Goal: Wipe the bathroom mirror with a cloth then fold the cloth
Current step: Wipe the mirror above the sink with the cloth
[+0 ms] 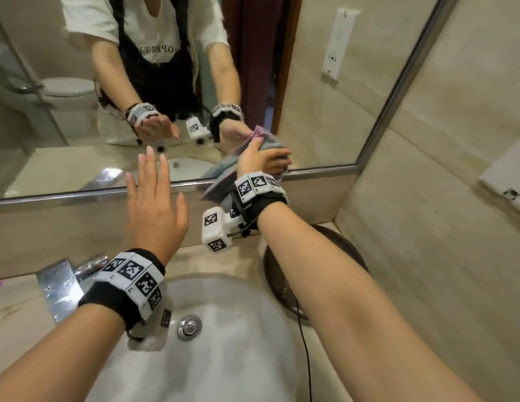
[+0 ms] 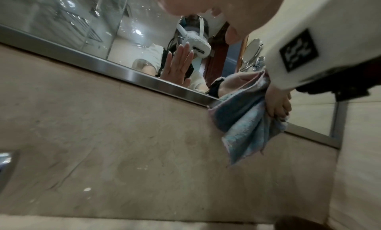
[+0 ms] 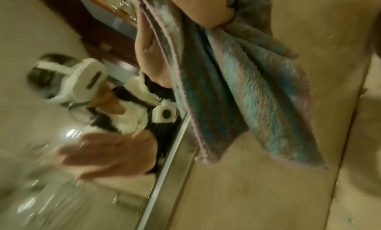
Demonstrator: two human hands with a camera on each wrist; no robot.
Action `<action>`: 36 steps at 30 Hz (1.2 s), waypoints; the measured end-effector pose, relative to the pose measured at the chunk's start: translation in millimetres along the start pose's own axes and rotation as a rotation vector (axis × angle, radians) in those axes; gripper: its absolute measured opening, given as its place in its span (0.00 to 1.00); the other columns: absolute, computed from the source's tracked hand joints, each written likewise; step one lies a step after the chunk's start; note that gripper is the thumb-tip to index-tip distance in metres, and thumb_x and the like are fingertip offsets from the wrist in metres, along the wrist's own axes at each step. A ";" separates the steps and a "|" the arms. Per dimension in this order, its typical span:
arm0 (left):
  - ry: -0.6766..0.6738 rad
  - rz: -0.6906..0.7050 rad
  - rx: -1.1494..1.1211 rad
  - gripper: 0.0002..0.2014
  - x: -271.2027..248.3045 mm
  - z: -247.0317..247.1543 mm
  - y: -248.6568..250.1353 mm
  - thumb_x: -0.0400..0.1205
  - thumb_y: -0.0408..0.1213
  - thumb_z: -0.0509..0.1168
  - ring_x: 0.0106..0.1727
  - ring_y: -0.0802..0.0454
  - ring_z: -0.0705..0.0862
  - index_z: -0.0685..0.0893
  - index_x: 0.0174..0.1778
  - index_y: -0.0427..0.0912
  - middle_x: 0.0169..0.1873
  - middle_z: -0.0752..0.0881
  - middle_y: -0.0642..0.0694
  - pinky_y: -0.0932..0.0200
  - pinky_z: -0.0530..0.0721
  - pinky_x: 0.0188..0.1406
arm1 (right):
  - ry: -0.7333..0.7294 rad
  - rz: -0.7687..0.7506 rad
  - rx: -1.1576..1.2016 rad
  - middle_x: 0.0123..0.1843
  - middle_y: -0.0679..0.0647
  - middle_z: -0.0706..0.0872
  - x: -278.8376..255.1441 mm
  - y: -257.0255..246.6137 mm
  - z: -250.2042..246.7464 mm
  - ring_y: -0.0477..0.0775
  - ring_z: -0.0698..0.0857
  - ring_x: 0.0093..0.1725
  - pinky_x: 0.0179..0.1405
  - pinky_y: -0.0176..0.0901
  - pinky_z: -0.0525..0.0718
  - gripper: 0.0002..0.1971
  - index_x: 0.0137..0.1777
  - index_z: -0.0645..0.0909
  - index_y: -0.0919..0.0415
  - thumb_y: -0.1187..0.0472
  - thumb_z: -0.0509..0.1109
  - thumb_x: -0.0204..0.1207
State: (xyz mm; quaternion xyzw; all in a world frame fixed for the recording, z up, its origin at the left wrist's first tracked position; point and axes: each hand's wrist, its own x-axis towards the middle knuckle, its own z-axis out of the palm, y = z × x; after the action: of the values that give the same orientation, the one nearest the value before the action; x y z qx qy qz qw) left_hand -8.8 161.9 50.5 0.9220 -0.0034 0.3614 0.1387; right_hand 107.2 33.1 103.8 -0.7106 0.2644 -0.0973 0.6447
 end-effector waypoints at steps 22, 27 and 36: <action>0.402 0.156 -0.003 0.31 160.1 -115.8 15.6 0.78 0.38 0.53 0.81 0.39 0.53 0.60 0.78 0.29 0.79 0.57 0.31 0.56 0.37 0.80 | 0.372 -0.694 -0.411 0.84 0.66 0.43 -10.1 -253.7 -57.6 0.67 0.44 0.83 0.80 0.57 0.41 0.37 0.82 0.42 0.66 0.44 0.50 0.84; 0.471 0.173 0.019 0.32 200.8 -160.2 18.9 0.78 0.37 0.54 0.81 0.39 0.53 0.58 0.79 0.29 0.80 0.56 0.32 0.44 0.46 0.80 | 0.414 -0.891 -0.491 0.84 0.65 0.43 -36.8 -334.5 -60.8 0.66 0.44 0.83 0.80 0.58 0.41 0.38 0.83 0.42 0.64 0.42 0.52 0.82; 0.555 0.140 0.011 0.33 247.5 -217.8 19.0 0.79 0.38 0.54 0.82 0.42 0.48 0.55 0.80 0.31 0.81 0.52 0.33 0.49 0.39 0.79 | 0.385 -1.288 -0.814 0.84 0.62 0.38 -67.7 -369.9 -45.2 0.65 0.40 0.83 0.81 0.62 0.43 0.39 0.83 0.38 0.61 0.41 0.49 0.82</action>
State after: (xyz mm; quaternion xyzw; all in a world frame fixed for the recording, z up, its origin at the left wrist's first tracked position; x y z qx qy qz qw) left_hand 27.1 223.1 373.0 0.7860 -0.0269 0.6088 0.1038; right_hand 121.3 38.6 482.2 -0.8749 -0.0776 -0.4689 0.0931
